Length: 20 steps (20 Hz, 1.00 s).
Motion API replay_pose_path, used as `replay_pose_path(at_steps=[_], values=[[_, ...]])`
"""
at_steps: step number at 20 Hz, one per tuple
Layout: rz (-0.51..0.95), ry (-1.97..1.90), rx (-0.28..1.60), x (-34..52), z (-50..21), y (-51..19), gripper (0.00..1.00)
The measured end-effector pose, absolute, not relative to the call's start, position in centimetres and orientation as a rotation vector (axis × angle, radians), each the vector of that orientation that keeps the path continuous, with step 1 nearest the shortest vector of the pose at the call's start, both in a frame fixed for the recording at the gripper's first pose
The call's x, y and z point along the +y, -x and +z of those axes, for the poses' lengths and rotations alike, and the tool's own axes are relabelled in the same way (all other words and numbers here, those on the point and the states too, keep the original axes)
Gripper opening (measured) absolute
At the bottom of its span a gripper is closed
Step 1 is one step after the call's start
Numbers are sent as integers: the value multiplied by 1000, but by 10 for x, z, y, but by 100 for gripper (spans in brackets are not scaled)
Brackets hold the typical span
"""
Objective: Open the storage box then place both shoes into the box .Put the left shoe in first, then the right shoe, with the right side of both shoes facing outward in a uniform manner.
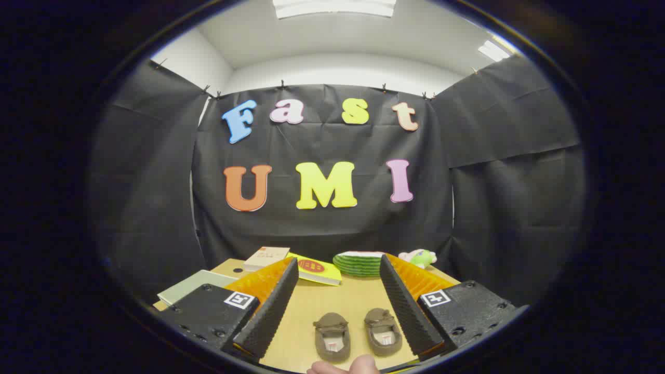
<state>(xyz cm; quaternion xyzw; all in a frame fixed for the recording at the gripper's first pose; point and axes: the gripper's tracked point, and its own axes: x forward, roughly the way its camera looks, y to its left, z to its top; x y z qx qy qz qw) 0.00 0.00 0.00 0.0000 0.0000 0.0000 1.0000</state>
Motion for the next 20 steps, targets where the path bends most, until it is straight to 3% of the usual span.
replay_pose_path(at_steps=[20], values=[[74,-2,77,20,-19,6,100]])
